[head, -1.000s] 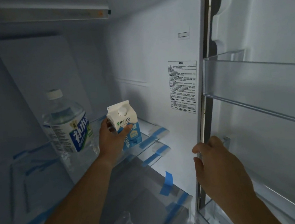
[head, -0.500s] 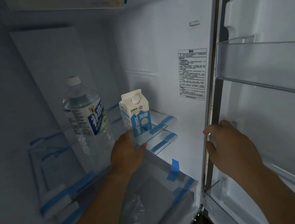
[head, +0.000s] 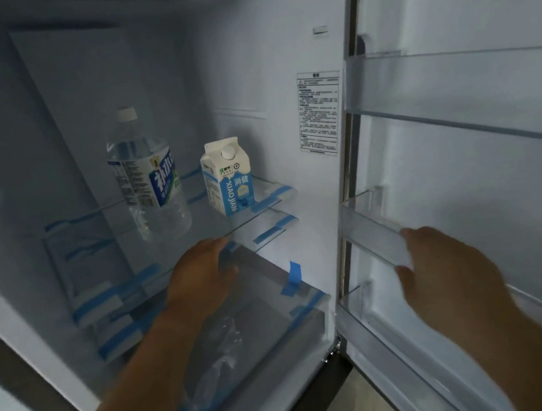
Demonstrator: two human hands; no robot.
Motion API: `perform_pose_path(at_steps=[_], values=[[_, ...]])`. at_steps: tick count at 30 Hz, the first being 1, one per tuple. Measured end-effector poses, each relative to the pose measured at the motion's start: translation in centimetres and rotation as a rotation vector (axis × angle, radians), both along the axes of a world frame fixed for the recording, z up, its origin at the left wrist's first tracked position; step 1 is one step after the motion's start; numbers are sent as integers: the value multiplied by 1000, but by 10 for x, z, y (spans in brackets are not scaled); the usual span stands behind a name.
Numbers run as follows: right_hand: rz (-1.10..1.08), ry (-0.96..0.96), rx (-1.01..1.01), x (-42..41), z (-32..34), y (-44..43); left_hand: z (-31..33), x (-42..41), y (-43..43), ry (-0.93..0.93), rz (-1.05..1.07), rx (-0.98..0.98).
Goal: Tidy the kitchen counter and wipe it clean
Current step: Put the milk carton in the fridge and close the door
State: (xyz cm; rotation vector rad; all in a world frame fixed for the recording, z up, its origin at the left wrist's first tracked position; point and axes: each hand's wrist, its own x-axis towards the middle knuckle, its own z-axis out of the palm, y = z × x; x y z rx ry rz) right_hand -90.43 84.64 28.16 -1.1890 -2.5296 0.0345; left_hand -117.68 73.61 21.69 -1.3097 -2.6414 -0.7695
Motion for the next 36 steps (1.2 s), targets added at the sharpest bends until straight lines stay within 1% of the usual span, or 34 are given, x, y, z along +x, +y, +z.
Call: perform_pose_path(at_steps=[4, 7, 10, 13, 16, 19, 23, 26, 29, 31, 34, 36], values=[[87, 24, -9, 13, -5, -11, 9, 50, -14, -60, 28, 94], [171, 65, -6, 50, -9, -24, 13, 104, -15, -105, -27, 162], [218, 211, -18, 105, -14, -43, 15, 166, -9, -66, -154, 240], [189, 332, 59, 160, -21, -55, 24, 233, 3, -52, -331, 288], [187, 395, 99, 205, -24, -69, 31, 290, 15, -60, -500, 324], [208, 434, 82, 245, -21, -83, 27, 324, 20, -31, -558, 324], [230, 538, 76, 288, -15, -92, 19, 336, 20, 16, -573, 259], [216, 616, 98, 306, -13, -89, 17, 334, 20, 20, -575, 271], [199, 654, 160, 314, -11, -86, 17, 332, 11, 16, -571, 299], [201, 660, 223, 316, -11, -86, 17, 327, 1, -31, -569, 291], [180, 691, 333, 314, -11, -93, 15, 312, -22, -165, -531, 248], [174, 728, 411, 305, -11, -99, 16, 303, -43, -206, -491, 246]])
